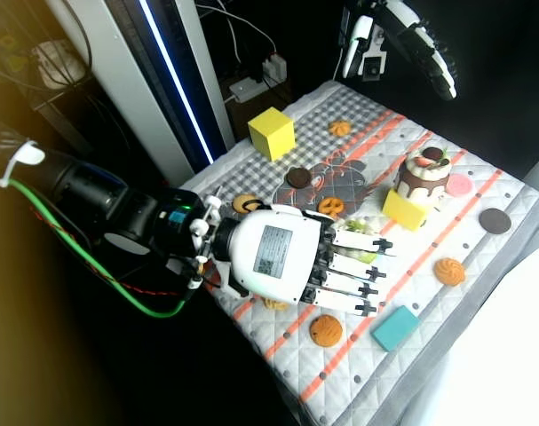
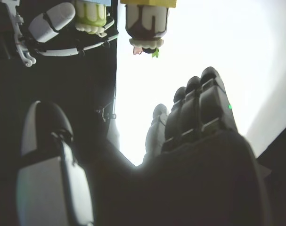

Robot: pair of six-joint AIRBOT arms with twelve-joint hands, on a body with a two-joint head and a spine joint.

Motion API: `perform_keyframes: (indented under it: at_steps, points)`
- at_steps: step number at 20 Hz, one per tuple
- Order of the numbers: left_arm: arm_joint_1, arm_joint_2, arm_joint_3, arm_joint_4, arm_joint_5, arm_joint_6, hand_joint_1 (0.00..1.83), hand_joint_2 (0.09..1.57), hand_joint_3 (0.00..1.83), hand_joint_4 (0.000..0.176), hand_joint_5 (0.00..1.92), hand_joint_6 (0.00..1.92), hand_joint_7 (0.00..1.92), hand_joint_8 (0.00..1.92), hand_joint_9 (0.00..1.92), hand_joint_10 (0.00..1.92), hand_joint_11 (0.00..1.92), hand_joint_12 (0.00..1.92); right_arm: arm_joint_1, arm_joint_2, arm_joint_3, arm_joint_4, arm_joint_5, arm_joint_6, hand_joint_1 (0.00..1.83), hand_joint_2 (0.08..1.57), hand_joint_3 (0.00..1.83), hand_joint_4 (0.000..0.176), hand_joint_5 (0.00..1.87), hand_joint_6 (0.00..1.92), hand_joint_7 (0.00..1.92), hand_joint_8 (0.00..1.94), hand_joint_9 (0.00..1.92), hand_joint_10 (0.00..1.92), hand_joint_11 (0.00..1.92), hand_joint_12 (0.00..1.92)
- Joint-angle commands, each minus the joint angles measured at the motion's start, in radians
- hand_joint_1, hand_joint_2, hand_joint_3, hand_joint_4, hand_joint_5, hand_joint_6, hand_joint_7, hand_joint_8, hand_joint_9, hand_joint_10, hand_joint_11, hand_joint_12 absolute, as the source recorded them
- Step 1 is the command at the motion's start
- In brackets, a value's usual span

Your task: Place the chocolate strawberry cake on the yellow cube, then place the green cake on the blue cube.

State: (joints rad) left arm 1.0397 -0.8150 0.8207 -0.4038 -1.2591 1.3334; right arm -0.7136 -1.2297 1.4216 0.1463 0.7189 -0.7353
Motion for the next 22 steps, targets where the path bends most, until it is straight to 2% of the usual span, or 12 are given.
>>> perform_keyframes:
  at_steps: [1, 2, 4, 5, 11, 12, 14, 15, 18, 20, 21, 22]
  points:
    - [-0.003, 0.001, 0.004, 0.01, -0.133, -0.009, 0.82, 0.88, 0.0, 0.176, 0.0, 0.0, 0.0, 0.0, 0.0, 0.0, 0.0, 0.0, 0.008, 0.001, 0.003, 0.006, 0.11, 0.003, 0.71, 1.06, 0.0, 0.173, 0.14, 0.0, 0.37, 0.0, 0.44, 0.0, 0.01, 0.96]
    - [-0.002, 0.001, 0.004, 0.009, -0.133, -0.009, 0.82, 0.88, 0.0, 0.176, 0.0, 0.0, 0.0, 0.0, 0.0, 0.0, 0.0, 0.0, 0.008, 0.001, 0.004, 0.006, 0.11, 0.003, 0.67, 1.05, 0.0, 0.175, 0.09, 0.0, 0.3, 0.0, 0.34, 0.0, 0.0, 0.82]
    - [0.0, 0.001, 0.004, 0.008, -0.133, -0.009, 0.82, 0.89, 0.01, 0.176, 0.0, 0.0, 0.0, 0.0, 0.0, 0.0, 0.0, 0.0, 0.008, 0.001, 0.007, 0.006, 0.11, 0.003, 0.7, 1.02, 0.0, 0.176, 0.04, 0.0, 0.17, 0.0, 0.19, 0.0, 0.0, 0.55]
    - [0.0, 0.001, 0.005, 0.005, -0.135, -0.009, 0.83, 0.89, 0.01, 0.176, 0.0, 0.0, 0.0, 0.0, 0.0, 0.0, 0.0, 0.0, 0.008, 0.001, 0.007, 0.006, 0.11, 0.003, 0.7, 1.02, 0.0, 0.176, 0.02, 0.0, 0.16, 0.0, 0.18, 0.0, 0.0, 0.48]
    - [0.002, 0.001, 0.006, 0.002, -0.14, -0.009, 0.81, 0.89, 0.01, 0.176, 0.0, 0.0, 0.0, 0.0, 0.0, 0.0, 0.0, 0.0, 0.008, 0.001, 0.007, 0.006, 0.114, 0.002, 0.62, 1.0, 0.0, 0.176, 0.0, 0.0, 0.08, 0.0, 0.15, 0.0, 0.0, 0.45]
    - [0.002, 0.001, 0.006, 0.002, -0.14, -0.009, 0.81, 0.9, 0.01, 0.176, 0.0, 0.0, 0.0, 0.0, 0.0, 0.0, 0.0, 0.0, 0.008, 0.001, 0.007, 0.006, 0.116, 0.002, 0.63, 1.0, 0.0, 0.176, 0.0, 0.0, 0.02, 0.0, 0.12, 0.0, 0.0, 0.38]
    - [0.002, 0.001, 0.007, 0.001, -0.142, -0.009, 0.82, 0.9, 0.01, 0.176, 0.0, 0.0, 0.0, 0.0, 0.0, 0.0, 0.0, 0.0, 0.008, 0.001, 0.004, 0.006, 0.127, 0.002, 0.61, 1.01, 0.0, 0.176, 0.0, 0.0, 0.0, 0.0, 0.03, 0.0, 0.0, 0.24]
    - [0.002, 0.002, 0.007, 0.001, -0.147, -0.01, 0.82, 0.89, 0.0, 0.176, 0.0, 0.0, 0.0, 0.0, 0.0, 0.0, 0.0, 0.0, 0.007, 0.007, -0.003, 0.006, 0.145, 0.002, 0.57, 1.02, 0.0, 0.176, 0.0, 0.0, 0.0, 0.0, 0.0, 0.0, 0.0, 0.09]
    - [0.002, 0.004, 0.035, 0.013, -0.166, -0.08, 0.83, 0.89, 0.0, 0.176, 0.0, 0.0, 0.0, 0.0, 0.0, 0.0, 0.0, 0.0, -0.01, 0.054, -0.054, 0.009, 0.238, 0.001, 0.59, 1.04, 0.01, 0.176, 0.0, 0.0, 0.0, 0.0, 0.0, 0.0, 0.0, 0.0]
    - [0.0, 0.011, 0.062, 0.025, -0.192, -0.143, 0.81, 0.9, 0.0, 0.159, 0.0, 0.0, 0.0, 0.0, 0.0, 0.0, 0.0, 0.0, -0.036, 0.104, -0.109, 0.038, 0.33, -0.04, 0.65, 1.02, 0.0, 0.176, 0.0, 0.0, 0.0, 0.0, 0.0, 0.0, 0.0, 0.0]
    - [-0.001, 0.018, 0.067, 0.031, -0.211, -0.159, 0.73, 0.89, 0.0, 0.169, 0.0, 0.0, 0.0, 0.0, 0.0, 0.0, 0.0, 0.0, -0.058, 0.126, -0.133, 0.046, 0.38, -0.044, 0.7, 1.04, 0.01, 0.167, 0.0, 0.0, 0.0, 0.0, 0.0, 0.0, 0.0, 0.0]
    - [-0.002, 0.026, 0.069, 0.039, -0.233, -0.176, 0.77, 0.9, 0.0, 0.159, 0.0, 0.0, 0.0, 0.0, 0.0, 0.0, 0.0, 0.0, -0.085, 0.151, -0.16, 0.053, 0.435, -0.044, 0.56, 1.03, 0.0, 0.176, 0.0, 0.0, 0.0, 0.0, 0.0, 0.0, 0.0, 0.0]
